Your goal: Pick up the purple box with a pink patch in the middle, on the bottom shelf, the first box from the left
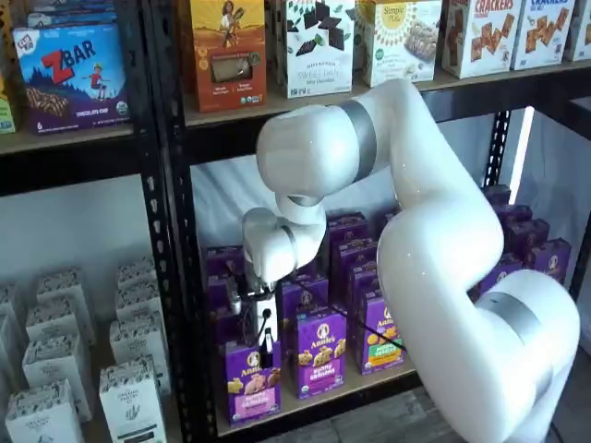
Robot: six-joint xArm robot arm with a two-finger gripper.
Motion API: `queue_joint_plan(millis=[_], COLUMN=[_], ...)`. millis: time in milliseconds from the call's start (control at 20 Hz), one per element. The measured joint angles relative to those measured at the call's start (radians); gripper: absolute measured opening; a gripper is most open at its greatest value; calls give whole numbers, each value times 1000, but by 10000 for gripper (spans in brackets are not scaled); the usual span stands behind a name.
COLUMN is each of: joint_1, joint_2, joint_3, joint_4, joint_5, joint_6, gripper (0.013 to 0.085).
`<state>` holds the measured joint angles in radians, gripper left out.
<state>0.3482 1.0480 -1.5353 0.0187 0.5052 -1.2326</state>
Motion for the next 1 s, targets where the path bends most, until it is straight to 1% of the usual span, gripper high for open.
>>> queue_joint_plan(millis=[250,450,900,1000], joint_1=[0,-3,-6,-7], joint_2=[-19,-55,-189,-227], joint_3=[30,89,296,351], joint_4=[-5,-38,-69,-86], joint_5=[-15,-49,-123,-141], joint_6=[4,31,56,70], gripper=[330,330,330,330])
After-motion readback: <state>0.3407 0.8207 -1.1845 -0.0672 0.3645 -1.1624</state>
